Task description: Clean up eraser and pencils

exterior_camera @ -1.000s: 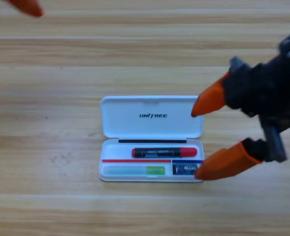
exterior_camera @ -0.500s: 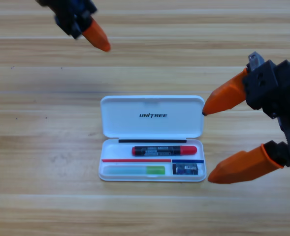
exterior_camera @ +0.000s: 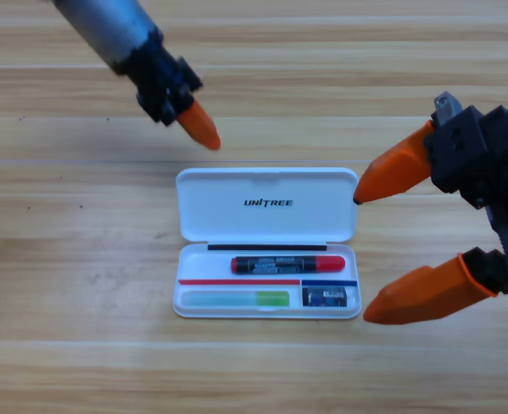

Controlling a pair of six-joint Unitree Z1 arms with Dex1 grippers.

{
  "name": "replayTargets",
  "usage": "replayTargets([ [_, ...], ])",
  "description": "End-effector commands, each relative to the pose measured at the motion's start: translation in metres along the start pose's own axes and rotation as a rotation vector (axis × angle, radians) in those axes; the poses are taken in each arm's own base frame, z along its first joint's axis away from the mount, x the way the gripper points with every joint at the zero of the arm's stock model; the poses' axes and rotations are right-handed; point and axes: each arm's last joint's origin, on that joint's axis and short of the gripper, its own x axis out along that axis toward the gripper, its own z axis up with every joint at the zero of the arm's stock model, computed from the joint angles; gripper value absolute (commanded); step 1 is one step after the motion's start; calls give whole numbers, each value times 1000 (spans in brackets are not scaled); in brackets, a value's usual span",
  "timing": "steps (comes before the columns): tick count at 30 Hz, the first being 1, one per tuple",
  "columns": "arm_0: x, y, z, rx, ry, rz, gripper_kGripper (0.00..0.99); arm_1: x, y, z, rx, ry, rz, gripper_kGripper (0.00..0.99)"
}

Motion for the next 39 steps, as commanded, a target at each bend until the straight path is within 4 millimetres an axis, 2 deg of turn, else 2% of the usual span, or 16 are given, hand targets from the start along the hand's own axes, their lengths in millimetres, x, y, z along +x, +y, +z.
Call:
replayTargets([
  [1, 47, 18, -20, -35, 41, -130, 0, -9, 10, 0, -14, -41, 23, 983],
  [12, 67, 8, -17, -28, 74, -199, 0, -9, 10, 0, -7, -41, 23, 983],
  [27, 50, -21, -4, -10, 88, -224, 0, -10, 10, 0, -2, -43, 22, 983],
  [39, 52, -38, -5, -5, 105, -255, 0, -12, 11, 0, 1, -49, 20, 983],
])
